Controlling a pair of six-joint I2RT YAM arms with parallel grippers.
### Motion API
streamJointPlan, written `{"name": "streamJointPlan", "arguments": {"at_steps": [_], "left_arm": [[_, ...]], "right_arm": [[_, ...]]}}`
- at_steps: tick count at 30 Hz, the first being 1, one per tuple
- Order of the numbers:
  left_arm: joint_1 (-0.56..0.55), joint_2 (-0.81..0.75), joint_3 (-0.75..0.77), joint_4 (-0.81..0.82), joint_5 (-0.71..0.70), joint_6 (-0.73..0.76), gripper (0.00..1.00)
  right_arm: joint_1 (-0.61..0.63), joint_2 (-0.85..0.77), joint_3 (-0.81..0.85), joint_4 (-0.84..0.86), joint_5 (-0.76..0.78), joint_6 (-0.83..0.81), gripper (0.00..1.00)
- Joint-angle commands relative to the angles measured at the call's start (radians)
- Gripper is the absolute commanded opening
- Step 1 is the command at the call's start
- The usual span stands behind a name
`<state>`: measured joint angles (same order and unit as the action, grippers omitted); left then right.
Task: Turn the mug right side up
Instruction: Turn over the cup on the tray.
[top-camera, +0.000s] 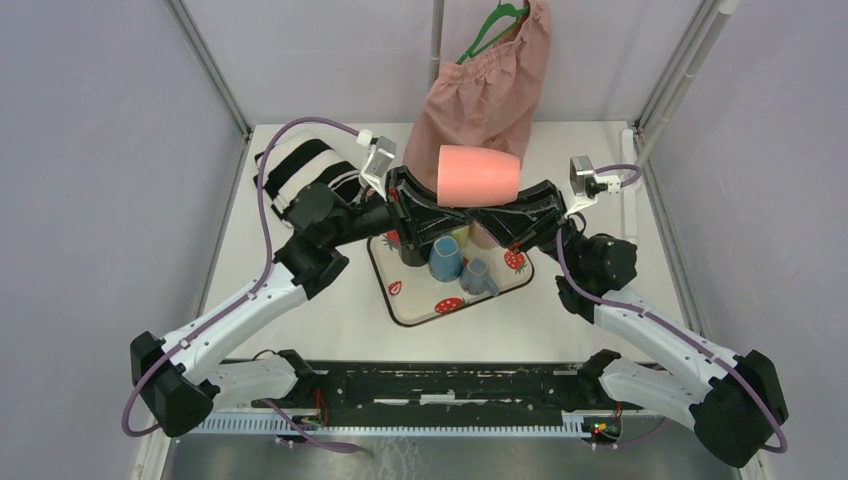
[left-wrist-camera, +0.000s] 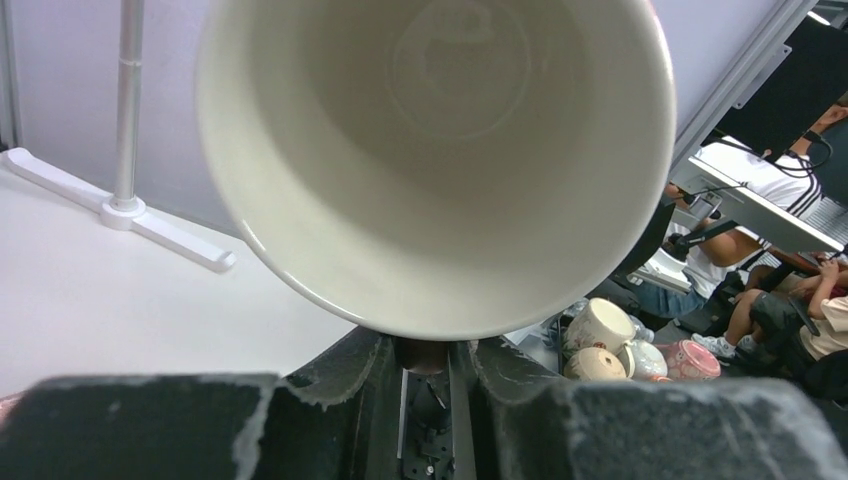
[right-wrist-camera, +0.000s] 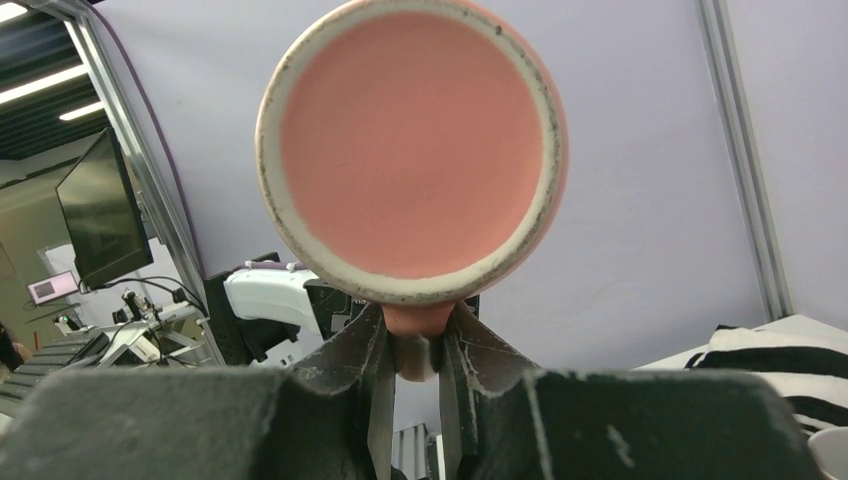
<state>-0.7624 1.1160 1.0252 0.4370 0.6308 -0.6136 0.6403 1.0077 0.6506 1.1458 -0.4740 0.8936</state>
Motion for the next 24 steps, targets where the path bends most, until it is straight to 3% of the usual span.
{"name": "streamJointPlan", "arguments": {"at_steps": [1,7,14,19,24], "left_arm": [[-0.009,0.008,0.015,0.110,-0.015,-0.045,0.23],[-0.011,0.009,0.017,0.111,-0.012,-0.043,0.03],[-0.011,0.010,0.041,0.060,-0.011,-0.014,0.02],[-0.011,-0.004,0.039,0.037,-0.025,0.006,0.02],[-0.011,-0.017,0.039,0.008,-0.038,0.028,0.02]], "right_arm": [[0.003,-0.013,0.025,0.092,-0.015,0.011,0.00],[0.005,-0.007,0.022,0.095,-0.018,0.013,0.00],[0.005,-0.022,0.003,0.081,0.013,0.003,0.00],[0.004,-0.045,-0.017,0.040,0.047,-0.027,0.22],[0.005,-0.054,-0.020,0.026,0.052,-0.033,0.31]]}}
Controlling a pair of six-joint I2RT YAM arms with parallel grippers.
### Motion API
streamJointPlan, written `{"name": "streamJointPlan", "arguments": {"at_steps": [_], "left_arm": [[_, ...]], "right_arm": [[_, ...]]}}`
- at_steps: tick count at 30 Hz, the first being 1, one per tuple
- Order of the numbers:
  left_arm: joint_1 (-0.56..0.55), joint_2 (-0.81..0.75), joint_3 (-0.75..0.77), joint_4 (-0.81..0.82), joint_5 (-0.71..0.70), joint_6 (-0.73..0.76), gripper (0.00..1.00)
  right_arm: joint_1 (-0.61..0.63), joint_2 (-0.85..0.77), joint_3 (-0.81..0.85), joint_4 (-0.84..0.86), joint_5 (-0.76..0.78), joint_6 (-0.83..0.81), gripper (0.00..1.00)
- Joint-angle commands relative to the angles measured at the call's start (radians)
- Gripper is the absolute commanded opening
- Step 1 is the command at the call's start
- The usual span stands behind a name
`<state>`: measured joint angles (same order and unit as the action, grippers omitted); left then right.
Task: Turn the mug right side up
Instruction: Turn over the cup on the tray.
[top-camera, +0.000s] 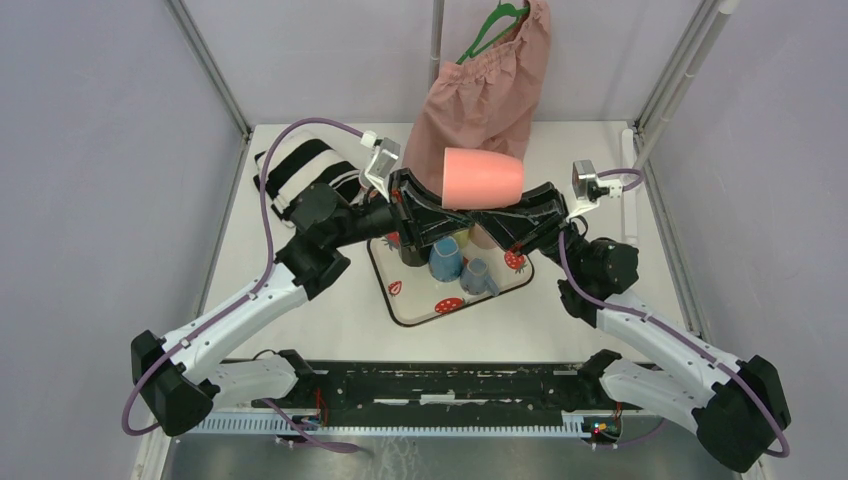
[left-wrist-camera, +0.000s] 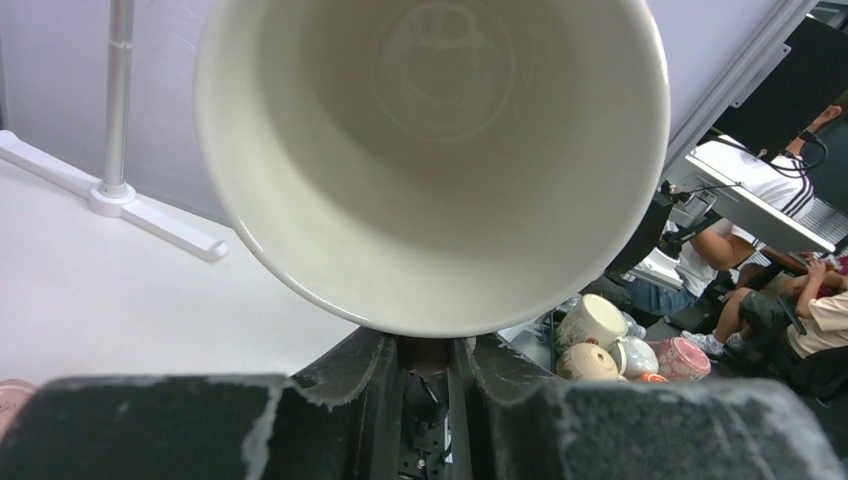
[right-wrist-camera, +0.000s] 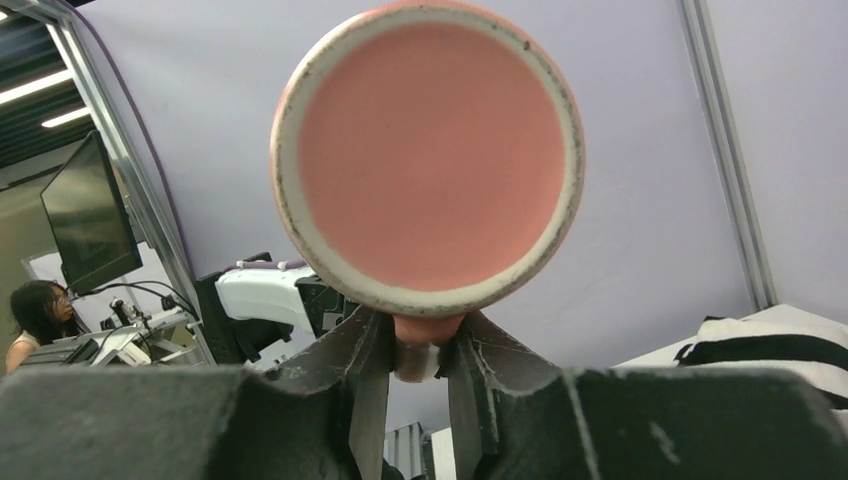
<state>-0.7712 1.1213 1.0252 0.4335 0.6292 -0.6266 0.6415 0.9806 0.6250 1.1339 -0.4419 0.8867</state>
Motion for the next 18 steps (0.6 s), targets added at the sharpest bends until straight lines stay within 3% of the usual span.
{"name": "streamJointPlan", "arguments": {"at_steps": [1,7,18], "left_arm": [[-0.002,-0.027,0.039,0.004,-0.046,0.047,0.02],[-0.002,-0.045,0.050,-0.052,-0.073,0.089,0.02],[-0.002,-0.063,0.084,-0.190,-0.135,0.180,0.02]], "right_arm": [[0.003,-0.032,0.004,0.027,0.021,-0.033,0.32],[0.004,-0.080,-0.029,-0.042,0.056,-0.099,0.43],[0.003,-0.186,-0.072,-0.233,0.113,-0.241,0.53]]}}
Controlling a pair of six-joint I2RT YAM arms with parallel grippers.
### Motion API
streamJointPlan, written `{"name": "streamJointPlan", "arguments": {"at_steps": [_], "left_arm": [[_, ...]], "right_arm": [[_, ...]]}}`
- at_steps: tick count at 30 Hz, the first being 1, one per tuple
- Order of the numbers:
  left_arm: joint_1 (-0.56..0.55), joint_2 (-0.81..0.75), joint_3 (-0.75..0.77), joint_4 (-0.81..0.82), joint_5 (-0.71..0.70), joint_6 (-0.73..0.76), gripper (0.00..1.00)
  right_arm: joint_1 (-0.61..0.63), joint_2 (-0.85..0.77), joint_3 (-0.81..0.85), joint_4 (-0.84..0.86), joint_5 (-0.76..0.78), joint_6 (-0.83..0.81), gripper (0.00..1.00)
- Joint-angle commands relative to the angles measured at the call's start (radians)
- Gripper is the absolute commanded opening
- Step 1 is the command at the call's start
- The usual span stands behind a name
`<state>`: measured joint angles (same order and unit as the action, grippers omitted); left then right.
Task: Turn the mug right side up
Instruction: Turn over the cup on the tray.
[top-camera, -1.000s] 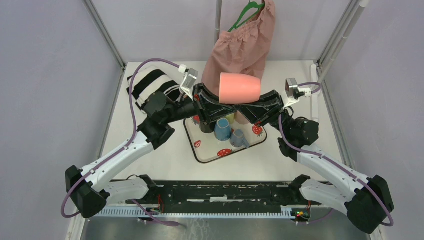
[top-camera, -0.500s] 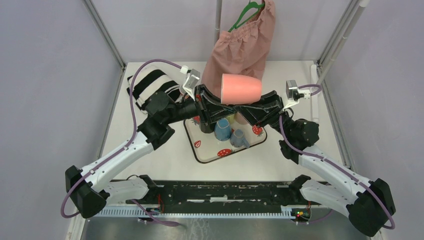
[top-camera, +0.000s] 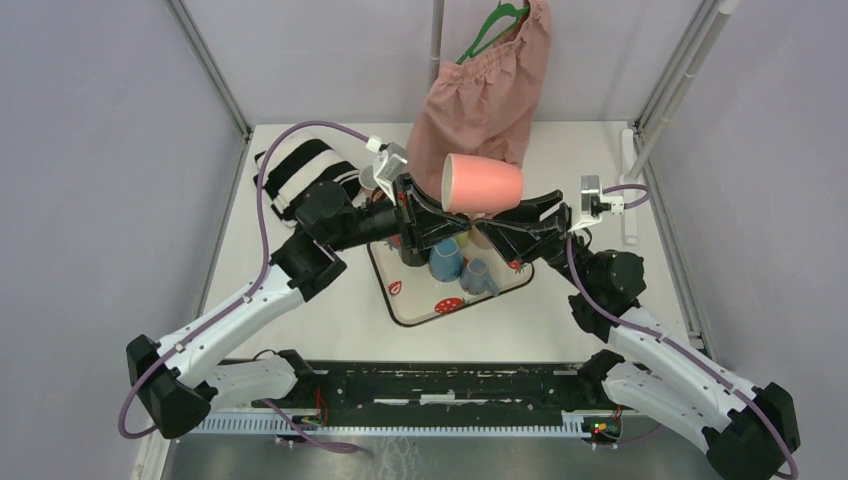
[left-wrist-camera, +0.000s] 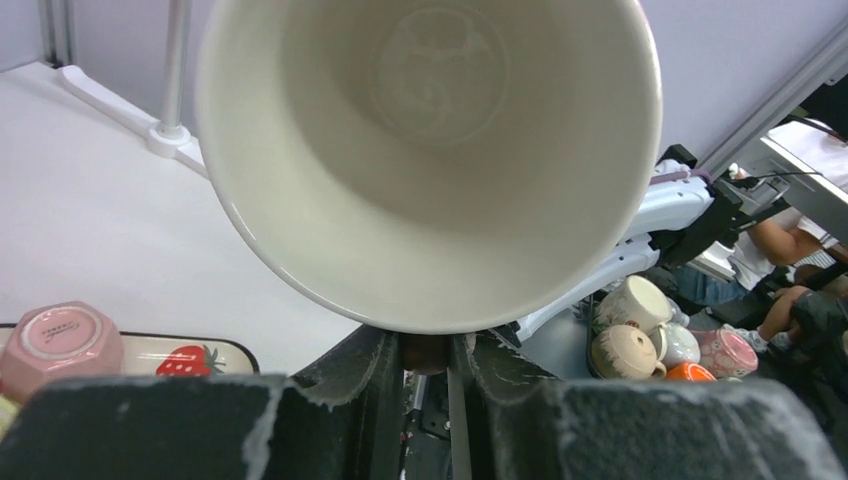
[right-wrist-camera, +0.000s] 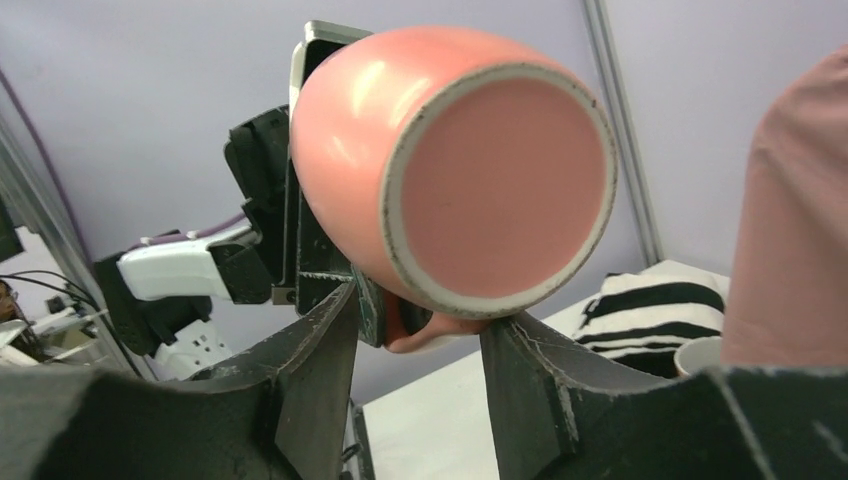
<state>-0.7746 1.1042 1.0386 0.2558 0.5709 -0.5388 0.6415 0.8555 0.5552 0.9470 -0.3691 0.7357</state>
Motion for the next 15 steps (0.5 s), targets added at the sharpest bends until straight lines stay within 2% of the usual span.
{"name": "streamJointPlan", "arguments": {"at_steps": [1,15], "left_arm": [[0.001,-0.050,0.073,-0.030,-0.085,0.105,0.02],[0.001,-0.072,0.094,-0.235,-0.254,0.219,0.02]], "right_arm": [[0.003,-0.074,-0.007,-0.075,0.047,-0.107,0.53],[0.004,-0.187,-0.041,-0.285,0.132,-0.217,0.55]]}}
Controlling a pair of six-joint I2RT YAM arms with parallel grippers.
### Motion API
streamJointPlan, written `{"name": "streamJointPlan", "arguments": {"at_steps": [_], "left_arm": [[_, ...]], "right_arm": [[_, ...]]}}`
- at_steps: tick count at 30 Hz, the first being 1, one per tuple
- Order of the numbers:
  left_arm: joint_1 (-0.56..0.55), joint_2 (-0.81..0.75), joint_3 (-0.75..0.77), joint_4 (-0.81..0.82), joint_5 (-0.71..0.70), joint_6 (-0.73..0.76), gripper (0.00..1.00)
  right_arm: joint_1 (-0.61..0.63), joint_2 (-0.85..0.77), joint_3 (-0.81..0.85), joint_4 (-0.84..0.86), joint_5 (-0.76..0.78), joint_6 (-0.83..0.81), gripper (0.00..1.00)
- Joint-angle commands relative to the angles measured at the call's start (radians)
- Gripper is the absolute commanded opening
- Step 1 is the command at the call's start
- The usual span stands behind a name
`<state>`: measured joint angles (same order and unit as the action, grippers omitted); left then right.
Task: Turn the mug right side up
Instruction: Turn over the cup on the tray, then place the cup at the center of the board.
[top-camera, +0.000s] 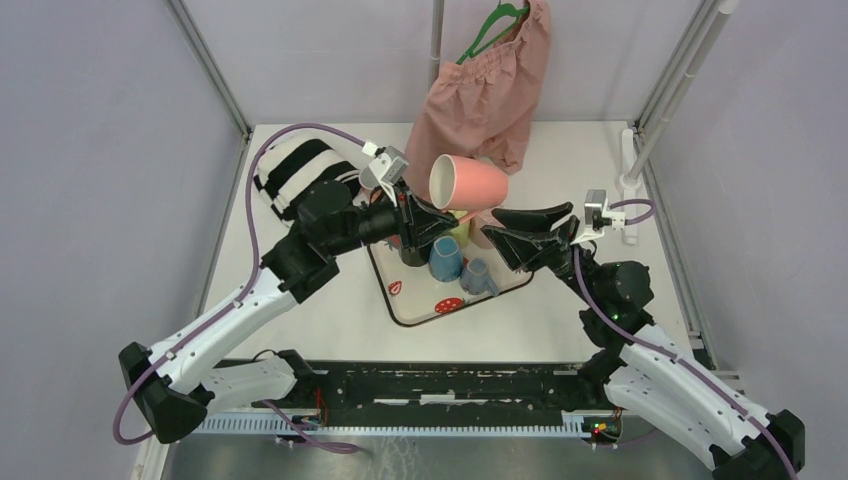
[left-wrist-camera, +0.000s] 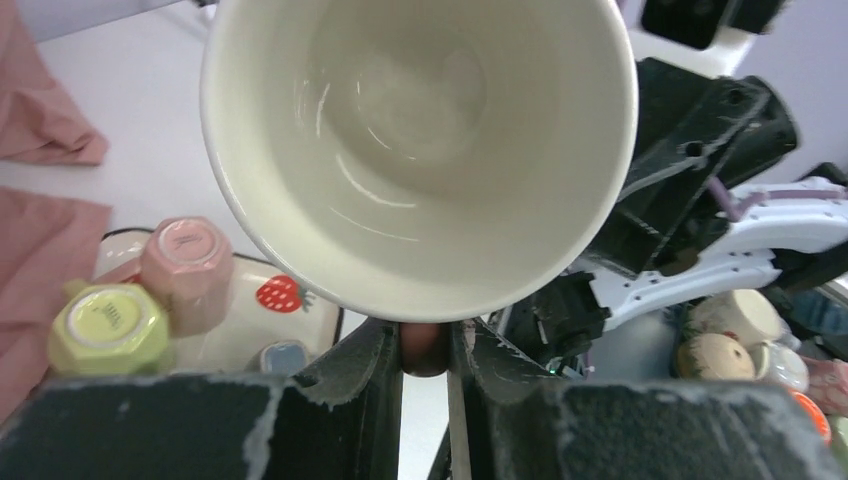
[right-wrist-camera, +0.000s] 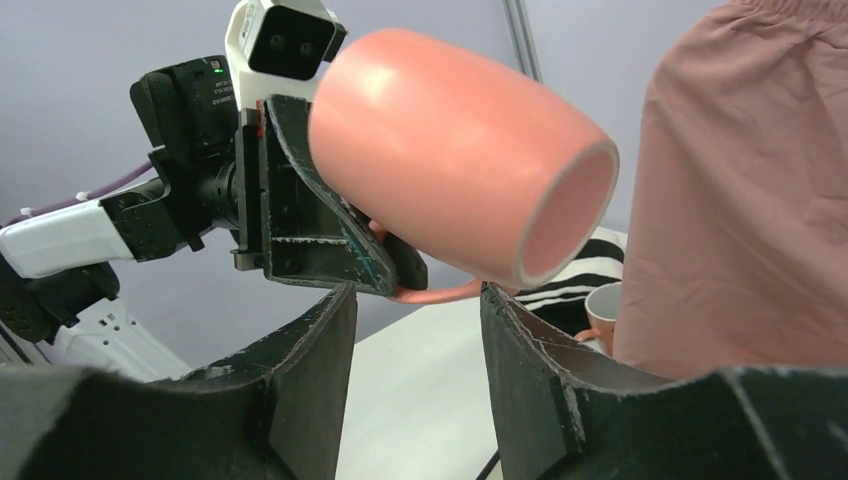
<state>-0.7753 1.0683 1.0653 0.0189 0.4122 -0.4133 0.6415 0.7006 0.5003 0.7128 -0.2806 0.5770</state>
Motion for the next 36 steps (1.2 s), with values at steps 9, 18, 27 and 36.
{"name": "streamJointPlan", "arguments": {"at_steps": [9,18,27,36], "left_arm": [[0.003,-0.080,0.026,-0.118,-0.255,0.127,0.02],[0.010,-0.069,0.024,-0.202,-0.391,0.160,0.02],[0.057,-0.027,0.050,-0.317,-0.539,0.184,0.02],[0.342,-0.027,-0.013,-0.320,-0.490,0.159,0.02]], "right_arm": [[0.003,-0.059,0.015,-0.128,0.075,-0.094,0.54],[0.004,-0.075,0.010,-0.154,0.089,-0.109,0.54],[0.004,-0.093,0.009,-0.190,0.100,-0.127,0.54],[0.003,-0.111,0.017,-0.241,0.110,-0.153,0.54]]}}
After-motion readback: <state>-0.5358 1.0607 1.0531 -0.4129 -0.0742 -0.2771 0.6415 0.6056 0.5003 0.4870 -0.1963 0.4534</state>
